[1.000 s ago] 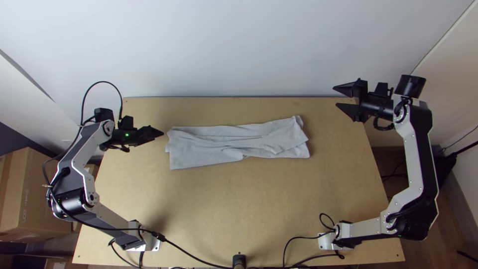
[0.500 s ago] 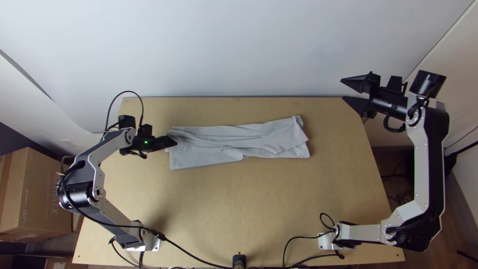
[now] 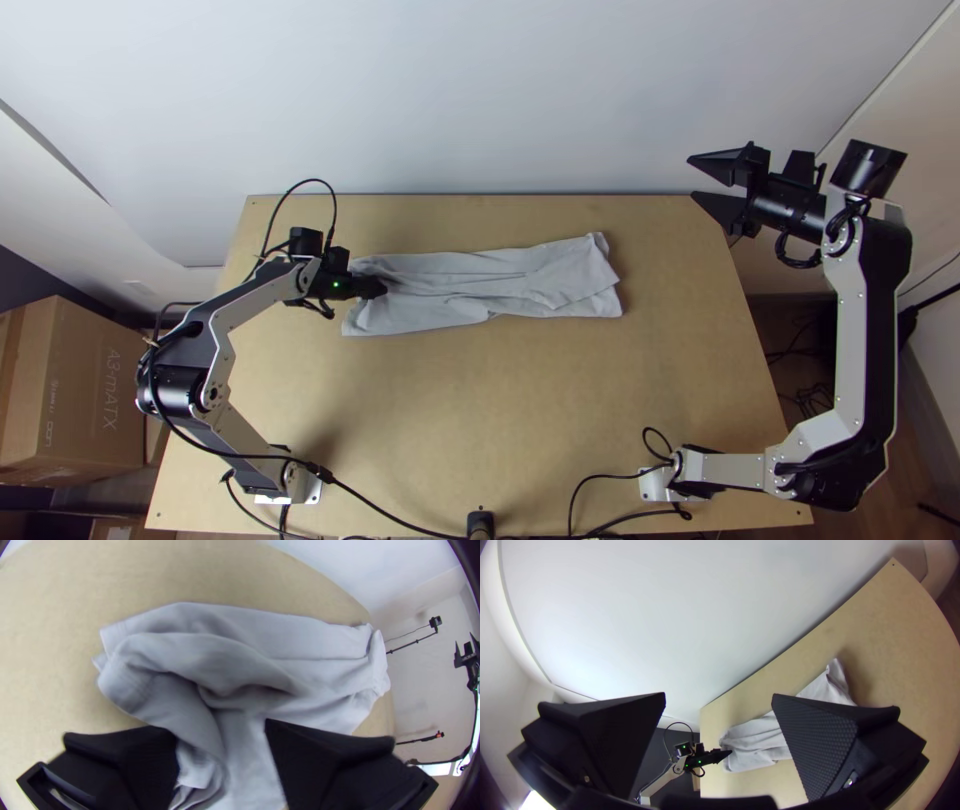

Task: Fold the t-shirt

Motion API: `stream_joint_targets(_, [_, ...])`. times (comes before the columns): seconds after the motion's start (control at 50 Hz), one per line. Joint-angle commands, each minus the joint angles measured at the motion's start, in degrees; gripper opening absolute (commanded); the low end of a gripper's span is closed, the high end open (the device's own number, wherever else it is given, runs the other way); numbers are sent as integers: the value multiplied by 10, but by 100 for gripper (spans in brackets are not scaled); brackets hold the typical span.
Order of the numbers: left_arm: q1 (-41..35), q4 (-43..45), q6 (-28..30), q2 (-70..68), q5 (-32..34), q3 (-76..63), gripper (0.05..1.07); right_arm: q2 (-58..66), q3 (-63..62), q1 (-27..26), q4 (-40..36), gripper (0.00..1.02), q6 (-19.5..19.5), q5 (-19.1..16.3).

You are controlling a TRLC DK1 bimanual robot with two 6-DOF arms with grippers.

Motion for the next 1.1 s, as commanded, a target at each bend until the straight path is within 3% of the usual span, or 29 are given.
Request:
stream_joint_targets(0.0, [14, 28, -30, 2, -10, -17, 8, -19, 8, 2, -3, 98, 12, -8])
stream_joint_targets(0.18, [93, -4, 14, -11, -11, -18, 8, -28, -14, 1, -2, 98, 5, -8])
stream_joint_targets(0.58, [399, -180, 262, 12, -11, 102, 8, -30, -51, -1, 10, 98, -14, -7])
stream_joint_targets(0.68, [439, -216, 305, 17, -46, 149, 8, -31, -59, -2, 10, 98, -24, -3])
stream_joint_targets(0.86, [436, -278, 367, -26, -115, 203, 8, -36, -68, 0, 10, 98, -31, 0])
stream_joint_targets(1.08, [291, -281, 380, -127, -239, 186, 8, -50, -87, 0, 10, 98, -35, 0])
